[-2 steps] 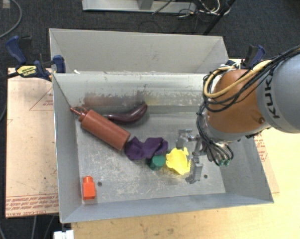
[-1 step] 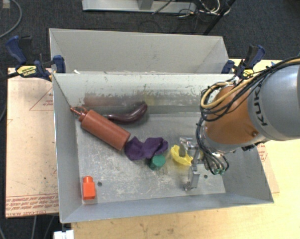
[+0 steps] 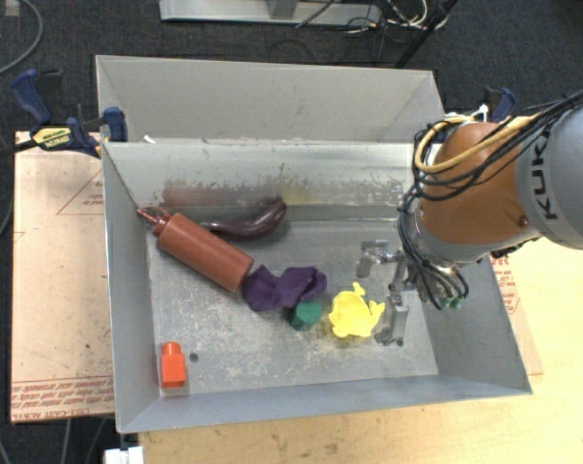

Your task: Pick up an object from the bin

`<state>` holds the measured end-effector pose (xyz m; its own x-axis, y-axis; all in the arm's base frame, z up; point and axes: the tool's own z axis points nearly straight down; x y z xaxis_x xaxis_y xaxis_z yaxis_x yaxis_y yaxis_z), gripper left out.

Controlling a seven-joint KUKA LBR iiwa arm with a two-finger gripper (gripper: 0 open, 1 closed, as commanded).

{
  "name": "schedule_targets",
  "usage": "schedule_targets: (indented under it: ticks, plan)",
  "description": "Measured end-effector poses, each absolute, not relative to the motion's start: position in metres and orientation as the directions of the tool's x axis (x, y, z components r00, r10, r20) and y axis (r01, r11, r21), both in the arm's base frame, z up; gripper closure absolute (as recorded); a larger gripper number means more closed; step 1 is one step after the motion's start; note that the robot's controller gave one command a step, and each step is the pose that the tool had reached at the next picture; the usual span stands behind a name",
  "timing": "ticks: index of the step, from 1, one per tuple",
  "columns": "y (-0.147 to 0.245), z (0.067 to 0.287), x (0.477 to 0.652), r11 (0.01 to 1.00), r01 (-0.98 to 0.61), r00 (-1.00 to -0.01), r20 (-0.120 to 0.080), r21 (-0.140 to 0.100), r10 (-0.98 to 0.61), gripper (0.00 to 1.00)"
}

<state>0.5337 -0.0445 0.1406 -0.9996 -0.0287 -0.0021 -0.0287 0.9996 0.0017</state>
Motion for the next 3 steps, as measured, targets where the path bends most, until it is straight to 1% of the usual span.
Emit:
schedule_targets:
  ticks: [1,2,3]
  plan:
    - [-0.044,0.088,0.529,1.0,0.017,-1.0,-0.009,0.003,0.017,0.0]
    - [-0.054,0.073,0.529,0.997,0.076,-0.997,-0.013,0.003,0.076,1.0]
    - [-0.054,0.073,0.529,0.997,0.076,-0.997,-0.014,0.003,0.076,1.0]
